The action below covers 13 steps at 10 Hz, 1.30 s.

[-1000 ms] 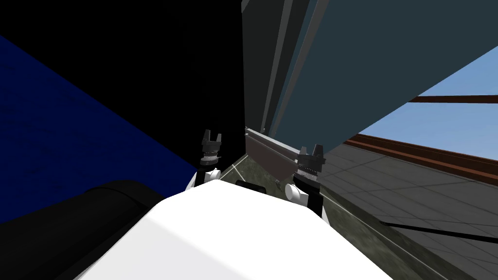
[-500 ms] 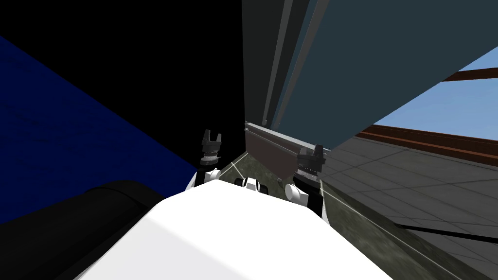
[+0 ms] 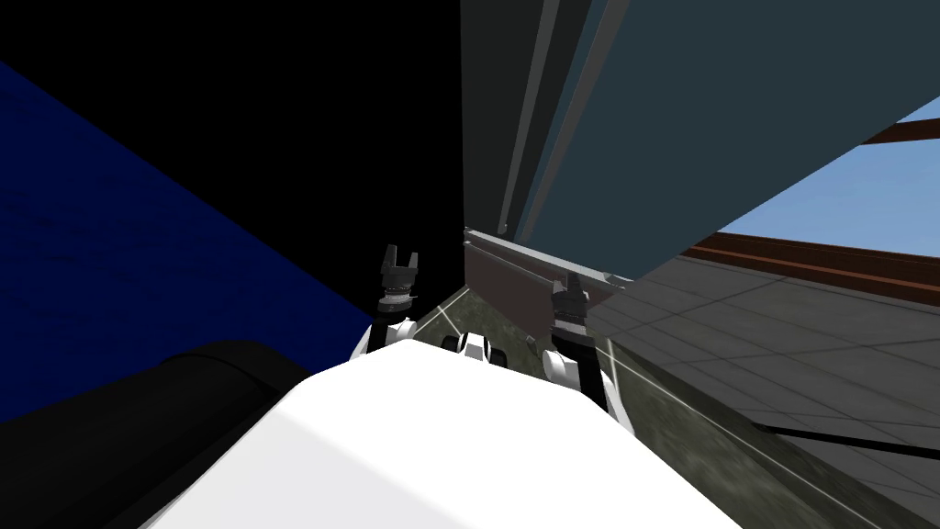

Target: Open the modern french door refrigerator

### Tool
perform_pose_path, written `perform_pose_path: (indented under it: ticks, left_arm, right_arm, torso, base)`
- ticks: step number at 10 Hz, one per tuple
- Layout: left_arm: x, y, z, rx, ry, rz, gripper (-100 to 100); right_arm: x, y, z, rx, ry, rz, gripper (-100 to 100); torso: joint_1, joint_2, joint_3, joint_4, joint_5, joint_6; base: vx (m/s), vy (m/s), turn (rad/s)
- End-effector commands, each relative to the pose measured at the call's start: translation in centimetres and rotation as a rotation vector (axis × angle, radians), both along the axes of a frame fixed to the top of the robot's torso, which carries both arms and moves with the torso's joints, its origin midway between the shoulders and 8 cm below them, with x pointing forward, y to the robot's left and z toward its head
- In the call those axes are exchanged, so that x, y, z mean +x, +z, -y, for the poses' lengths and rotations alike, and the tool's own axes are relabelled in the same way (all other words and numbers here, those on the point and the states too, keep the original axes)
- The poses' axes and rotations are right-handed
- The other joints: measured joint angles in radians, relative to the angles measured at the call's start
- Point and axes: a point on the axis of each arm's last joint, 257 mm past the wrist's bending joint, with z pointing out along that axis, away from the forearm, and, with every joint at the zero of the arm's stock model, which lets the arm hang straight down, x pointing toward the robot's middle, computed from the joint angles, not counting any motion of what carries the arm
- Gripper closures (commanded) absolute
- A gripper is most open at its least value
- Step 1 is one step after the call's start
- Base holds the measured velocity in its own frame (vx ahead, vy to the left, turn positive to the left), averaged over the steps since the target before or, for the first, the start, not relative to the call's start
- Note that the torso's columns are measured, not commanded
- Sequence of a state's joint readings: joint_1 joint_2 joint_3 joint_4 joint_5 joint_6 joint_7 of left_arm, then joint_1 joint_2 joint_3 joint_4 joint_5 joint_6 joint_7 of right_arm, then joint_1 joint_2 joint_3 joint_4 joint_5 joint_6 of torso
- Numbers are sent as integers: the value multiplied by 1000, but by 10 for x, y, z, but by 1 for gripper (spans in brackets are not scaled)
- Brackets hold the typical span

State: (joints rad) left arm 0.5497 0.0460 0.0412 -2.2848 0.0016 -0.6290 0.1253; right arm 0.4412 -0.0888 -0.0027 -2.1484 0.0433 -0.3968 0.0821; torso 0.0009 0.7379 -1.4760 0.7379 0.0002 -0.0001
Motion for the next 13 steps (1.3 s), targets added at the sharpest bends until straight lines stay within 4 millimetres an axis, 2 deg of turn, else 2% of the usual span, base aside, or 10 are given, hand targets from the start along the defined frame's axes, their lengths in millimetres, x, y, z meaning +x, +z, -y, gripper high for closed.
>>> perform_pose_path:
  ticks: [1, 2, 3, 4, 5, 6, 7, 8, 12, 13]
  left_arm:
    - [0, 0, 0, 0, 0, 0, 0]
    - [0, 0, 0, 0, 0, 0, 0]
    - [0, 0, 0, 0, 0, 0, 0]
    - [0, 0, 0, 0, 0, 0, 0]
    - [0, 0, 0, 0, 0, 0, 0]
    - [0, 0, 0, 0, 0, 0, 0]
    - [0, 0, 0, 0, 0, 0, 0]
    - [0, 0, 0, 0, 0, 0, 0]
    - [0, 0, 0, 0, 0, 0, 0]
    - [0, 0, 0, 0, 0, 0, 0]
  right_arm:
    - [11, -36, -8, -82, -5, -103, -100]
    - [12, -36, -9, -87, -6, -104, -100]
    - [19, -58, -10, -132, -13, -172, -100]
    - [20, -58, -10, -141, -15, -172, -100]
    - [25, -79, -12, -190, -22, -229, -100]
    - [27, -83, -11, -198, -27, -245, -100]
    - [31, -104, -12, -239, -33, -299, -100]
    - [33, -110, -10, -257, -43, -322, -100]
    - [40, -166, -4, -384, -86, -483, -100]
    - [42, -189, -1, -419, -94, -541, -100]
  torso:
    - [-1, 0, 0, 0, 0, 0]
    - [-2, 0, 0, 0, 0, 0]
    - [-2, 0, 0, 0, 0, 0]
    - [-1, 0, 0, 0, 0, 0]
    - [-1, 0, 0, 0, 0, 0]
    - [-1, 0, 0, 0, 0, 0]
    - [-1, 0, 0, 0, 0, 0]
    - [0, 0, 0, 0, 0, 0]
    - [0, 1, 0, 0, 0, 0]
    - [-1, 0, 0, 0, 0, 0]
  base:
    - [1, 47, 2]
    - [4, 36, 0]
    - [8, 49, 3]
    - [3, 45, 0]
    - [-3, 49, 6]
    - [-2, 43, 3]
    - [6, 62, 8]
    - [9, 51, 1]
    - [5, 55, 8]
    - [18, 69, 15]
